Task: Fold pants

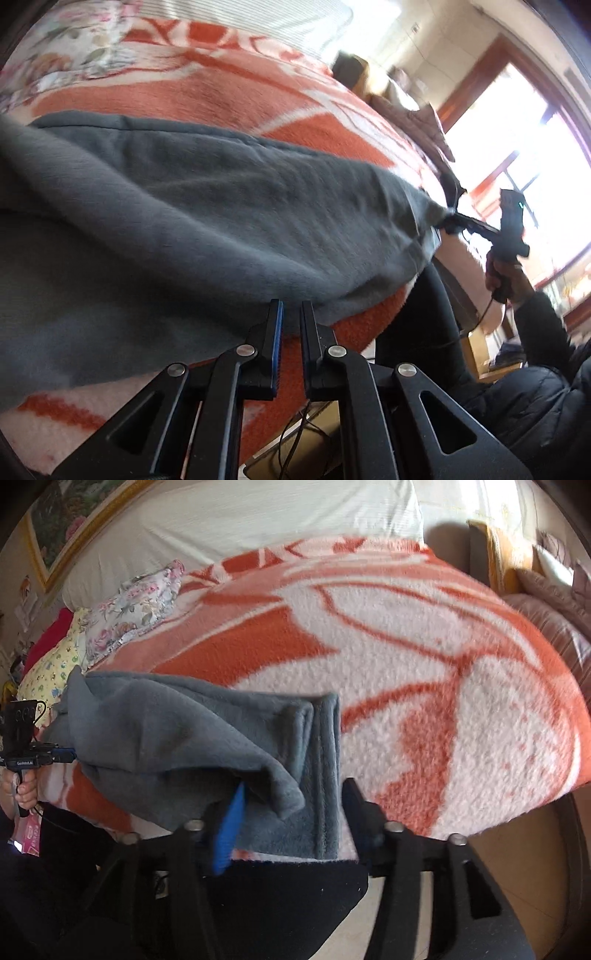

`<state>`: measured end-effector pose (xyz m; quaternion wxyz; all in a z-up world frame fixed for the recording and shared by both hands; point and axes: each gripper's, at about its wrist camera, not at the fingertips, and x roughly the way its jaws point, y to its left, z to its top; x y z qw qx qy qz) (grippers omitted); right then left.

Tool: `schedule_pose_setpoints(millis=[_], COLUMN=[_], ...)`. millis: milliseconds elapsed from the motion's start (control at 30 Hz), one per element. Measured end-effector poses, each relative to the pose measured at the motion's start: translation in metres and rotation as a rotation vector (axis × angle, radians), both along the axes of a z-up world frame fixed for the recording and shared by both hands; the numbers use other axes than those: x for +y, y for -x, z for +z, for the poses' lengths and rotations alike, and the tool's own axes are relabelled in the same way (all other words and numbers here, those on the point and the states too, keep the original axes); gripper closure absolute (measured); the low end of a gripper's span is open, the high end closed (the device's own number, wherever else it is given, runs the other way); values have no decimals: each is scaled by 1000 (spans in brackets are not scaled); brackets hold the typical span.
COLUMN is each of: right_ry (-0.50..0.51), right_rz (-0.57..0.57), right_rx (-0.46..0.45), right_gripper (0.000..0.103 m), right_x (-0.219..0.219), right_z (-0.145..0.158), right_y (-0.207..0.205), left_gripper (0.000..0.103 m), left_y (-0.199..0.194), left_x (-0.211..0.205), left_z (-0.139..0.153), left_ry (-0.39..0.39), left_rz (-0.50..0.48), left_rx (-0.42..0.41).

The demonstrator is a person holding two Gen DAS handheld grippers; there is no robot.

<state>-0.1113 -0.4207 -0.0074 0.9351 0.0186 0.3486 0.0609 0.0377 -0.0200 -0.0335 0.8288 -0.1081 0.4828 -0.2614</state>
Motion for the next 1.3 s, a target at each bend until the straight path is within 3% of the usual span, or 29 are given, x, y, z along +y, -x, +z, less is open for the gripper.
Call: schedule_pose_setpoints(millis=[133,300,467,533,633,833,1067,1233,1267,1300], right_ry=[8,-47,-92,-103,-97,-95,212,342,341,323], right_rz=[37,216,473,547,632,777,698,645,636,625], right_rx=[-71,-83,-61,-48,-38,6,-55,-16,1,29], right_gripper=[41,41,41,41,41,41,41,41,47,65], right_x=[26,97,205,249,303,386,432,436,434,430], right_z=[26,30,22,18,12,-2,-17,-38,-41,-44], right_y=[0,-26,-58,-70,-83,-97,-115,-134,-139,-147], left_gripper=[92,91,78,59,41,37,36,36,38,40], left_y=[1,5,16,17,20,22,2,-17,-21,-25], left_x=[47,106,159,174,197,244,272,288,289,289], left_z=[5,3,10,15,20,16,-4,-12,-11,-10], left_ry=[48,101,134,130,154,240,290,313,306,292], left_rz=[156,359,517,584,679,805,882,915,916,913], left_rx=[-3,12,4,-4,-13,5,63,58,50,34])
